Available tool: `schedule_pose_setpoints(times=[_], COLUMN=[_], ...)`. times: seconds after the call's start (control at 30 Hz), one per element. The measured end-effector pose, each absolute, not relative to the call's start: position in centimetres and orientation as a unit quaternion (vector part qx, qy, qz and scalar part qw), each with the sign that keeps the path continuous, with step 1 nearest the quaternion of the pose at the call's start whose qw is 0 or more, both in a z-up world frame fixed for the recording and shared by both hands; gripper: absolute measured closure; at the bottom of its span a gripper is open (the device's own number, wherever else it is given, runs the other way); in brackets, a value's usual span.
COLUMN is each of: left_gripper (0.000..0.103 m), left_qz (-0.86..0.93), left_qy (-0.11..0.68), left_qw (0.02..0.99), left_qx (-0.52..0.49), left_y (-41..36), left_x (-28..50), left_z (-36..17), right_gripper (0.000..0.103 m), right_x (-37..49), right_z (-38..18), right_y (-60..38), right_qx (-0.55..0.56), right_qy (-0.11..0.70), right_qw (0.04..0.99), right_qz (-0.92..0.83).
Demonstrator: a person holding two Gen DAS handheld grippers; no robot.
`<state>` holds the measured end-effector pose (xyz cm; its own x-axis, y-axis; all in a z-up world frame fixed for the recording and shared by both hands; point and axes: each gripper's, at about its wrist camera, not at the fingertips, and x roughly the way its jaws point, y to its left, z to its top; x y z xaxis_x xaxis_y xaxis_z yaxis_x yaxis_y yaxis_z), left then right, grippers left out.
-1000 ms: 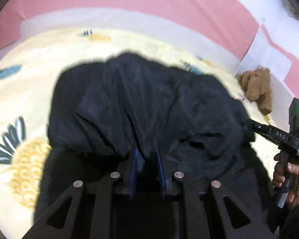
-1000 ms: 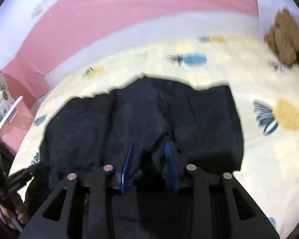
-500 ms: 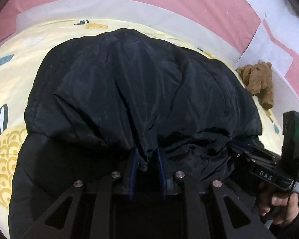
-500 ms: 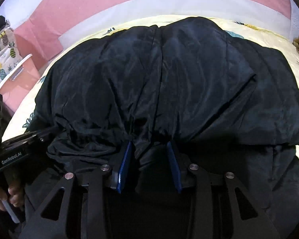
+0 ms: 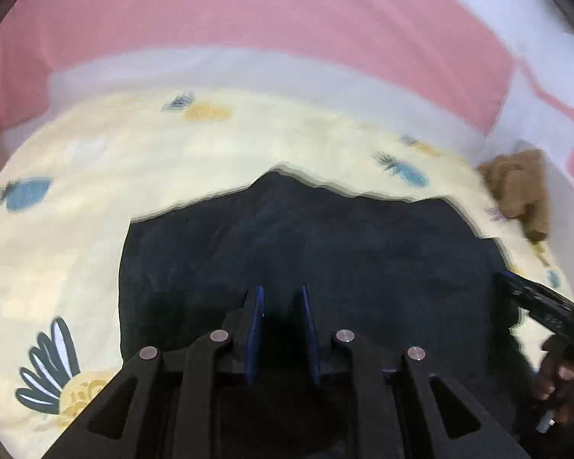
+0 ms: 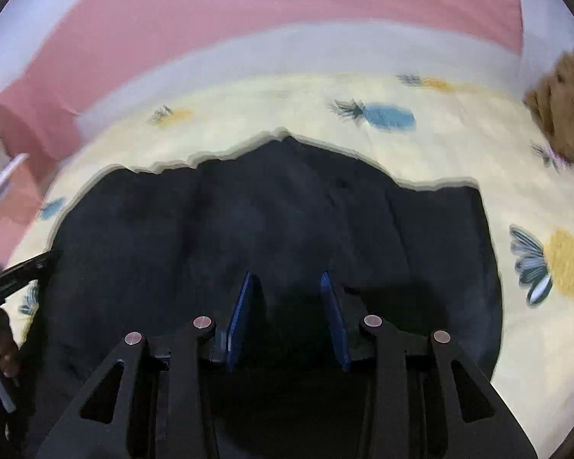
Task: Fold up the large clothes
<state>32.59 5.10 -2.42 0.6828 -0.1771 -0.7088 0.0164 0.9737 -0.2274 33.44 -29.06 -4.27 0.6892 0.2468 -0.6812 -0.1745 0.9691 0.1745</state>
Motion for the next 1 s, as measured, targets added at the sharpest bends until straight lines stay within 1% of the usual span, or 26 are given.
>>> schedule_pose_setpoints(times=[0.07, 0.17, 0.27, 0.33, 0.4, 0.47, 0.57, 0.67, 0.77, 0.87, 0.93, 1.0], left_gripper=[0.083, 0.083, 0.083, 0.083, 0.083, 0.083, 0.083, 0.082, 0.082, 0.082, 0.083, 0.083], left_qz=[-0.062, -0.066, -0.064, -0.070, -0.068, -0.062, -0.045, -0.048, -0.053, -0.054, -0.048, -0.055], left_qy=[0.397, 0.387, 0.385, 0.355, 0.337, 0.340, 0.371, 0.371, 0.361, 0.363, 0.365, 0.349], left_qw=[0.909, 0.912, 0.914, 0.927, 0.935, 0.935, 0.923, 0.923, 0.927, 0.925, 0.925, 0.930], left_qx=[-0.110, -0.117, -0.110, -0.100, -0.092, -0.086, -0.087, -0.087, -0.091, -0.095, -0.095, -0.097], left_y=[5.8, 6.2, 6.3, 5.8, 5.4, 4.8, 5.1, 5.1, 5.1, 5.3, 5.4, 5.4], left_x=[32.8, 32.0, 31.7, 31.9, 33.1, 35.2, 37.9, 38.1, 37.8, 38.0, 37.1, 35.3], left_z=[-4.7, -5.2, -3.4, -1.2, 0.2, 0.4, -2.2, -4.7, -5.6, -5.4, -4.1, -2.4], right_gripper=[0.065, 0.065, 0.065, 0.065, 0.065, 0.065, 0.064, 0.063, 0.063, 0.063, 0.061, 0.061], right_x=[33.1, 32.8, 32.7, 33.7, 35.6, 38.1, 40.0, 39.5, 39.5, 38.9, 36.9, 34.1], right_z=[-5.7, -4.8, -1.4, 0.3, 0.7, -0.4, -3.5, -5.7, -6.3, -4.6, -2.1, -0.2], right_y=[-29.2, -28.8, -28.8, -28.4, -28.0, -27.9, -28.6, -29.3, -29.2, -29.2, -28.9, -28.5], right_qx=[0.052, 0.049, 0.053, 0.047, 0.039, 0.039, 0.045, 0.054, 0.055, 0.052, 0.046, 0.049], right_qy=[0.365, 0.373, 0.340, 0.327, 0.329, 0.352, 0.384, 0.376, 0.370, 0.374, 0.352, 0.323], right_qw=[0.921, 0.919, 0.929, 0.934, 0.934, 0.927, 0.914, 0.917, 0.920, 0.919, 0.929, 0.936], right_qz=[0.126, 0.120, 0.137, 0.137, 0.135, 0.123, 0.120, 0.123, 0.121, 0.110, 0.108, 0.131])
